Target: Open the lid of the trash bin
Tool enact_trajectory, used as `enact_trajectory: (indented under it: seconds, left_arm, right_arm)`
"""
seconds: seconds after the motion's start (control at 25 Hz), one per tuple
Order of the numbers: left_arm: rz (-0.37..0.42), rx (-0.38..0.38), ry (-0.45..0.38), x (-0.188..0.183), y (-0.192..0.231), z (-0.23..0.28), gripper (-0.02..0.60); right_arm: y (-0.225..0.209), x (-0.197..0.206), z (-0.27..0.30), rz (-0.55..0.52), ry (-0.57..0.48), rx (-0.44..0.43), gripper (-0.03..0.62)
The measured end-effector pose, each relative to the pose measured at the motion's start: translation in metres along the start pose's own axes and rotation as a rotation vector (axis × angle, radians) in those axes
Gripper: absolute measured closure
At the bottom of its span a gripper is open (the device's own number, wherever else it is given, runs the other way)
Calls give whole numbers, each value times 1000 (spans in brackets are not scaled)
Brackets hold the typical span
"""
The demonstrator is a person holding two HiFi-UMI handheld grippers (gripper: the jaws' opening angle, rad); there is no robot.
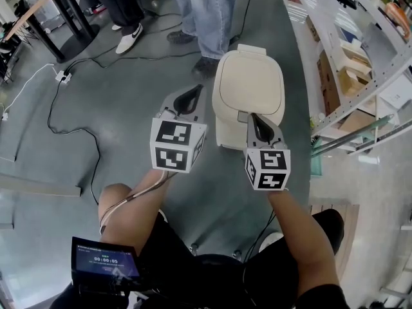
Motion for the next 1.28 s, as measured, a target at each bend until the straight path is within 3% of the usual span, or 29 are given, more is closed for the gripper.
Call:
enact_trajectory:
  seconds: [1.28]
  left_arm:
    - [-57, 41, 17, 2, -7, 8, 584]
  right_arm:
    - [1, -2, -4, 24, -50, -14, 589]
Point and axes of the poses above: the fingertips, and each gripper's own axes: z forward along the fingers, y to its left, x out of its underside, the point moved 2 cm from there along -z, backward along the fingers, and after that the axes turned 4 degrees about z, right-handed, at the moved point
